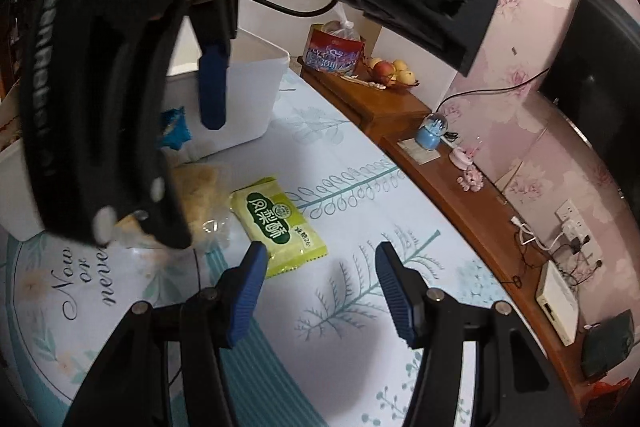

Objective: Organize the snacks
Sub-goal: 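Move the left gripper to the clear cracker pack while the right reaches the green pastry, then grasp the cracker pack with the left gripper while the right grasps the green pastry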

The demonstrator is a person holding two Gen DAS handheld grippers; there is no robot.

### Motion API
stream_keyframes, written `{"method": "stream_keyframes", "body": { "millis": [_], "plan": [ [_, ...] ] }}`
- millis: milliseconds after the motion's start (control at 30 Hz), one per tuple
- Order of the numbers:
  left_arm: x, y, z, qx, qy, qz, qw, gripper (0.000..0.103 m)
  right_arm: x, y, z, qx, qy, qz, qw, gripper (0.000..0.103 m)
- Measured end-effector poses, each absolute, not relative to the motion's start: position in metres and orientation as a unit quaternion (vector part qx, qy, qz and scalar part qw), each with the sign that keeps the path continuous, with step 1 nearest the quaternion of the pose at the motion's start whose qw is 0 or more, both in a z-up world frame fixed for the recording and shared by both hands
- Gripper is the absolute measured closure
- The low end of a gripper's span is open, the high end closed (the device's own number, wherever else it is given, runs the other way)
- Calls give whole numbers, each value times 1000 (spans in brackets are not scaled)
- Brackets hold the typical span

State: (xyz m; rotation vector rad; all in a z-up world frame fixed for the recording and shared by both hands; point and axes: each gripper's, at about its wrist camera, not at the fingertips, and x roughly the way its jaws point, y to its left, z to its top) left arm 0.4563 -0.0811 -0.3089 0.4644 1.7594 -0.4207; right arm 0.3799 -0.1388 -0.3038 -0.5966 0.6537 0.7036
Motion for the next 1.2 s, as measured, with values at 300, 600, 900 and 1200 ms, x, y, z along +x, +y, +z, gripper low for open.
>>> {"method": "stream_keyframes", "body": {
  "millis": [300, 600, 900, 1200],
  "plan": [
    [459, -95, -326, 227, 759, -172, 586, 22, 388, -133, -315, -271, 322, 364, 831, 48],
    [472, -99, -326, 226, 759, -166, 588, 39, 396, -128, -318, -254, 323, 396, 821, 53],
    [483, -94, -322, 203, 767, -163, 586, 44, 398, -121, -321, -254, 338, 410, 808, 73],
    [488, -92, -326, 200, 785, -157, 564, 44, 391, -139, -324, -259, 373, 377, 807, 95]
  ]
}}
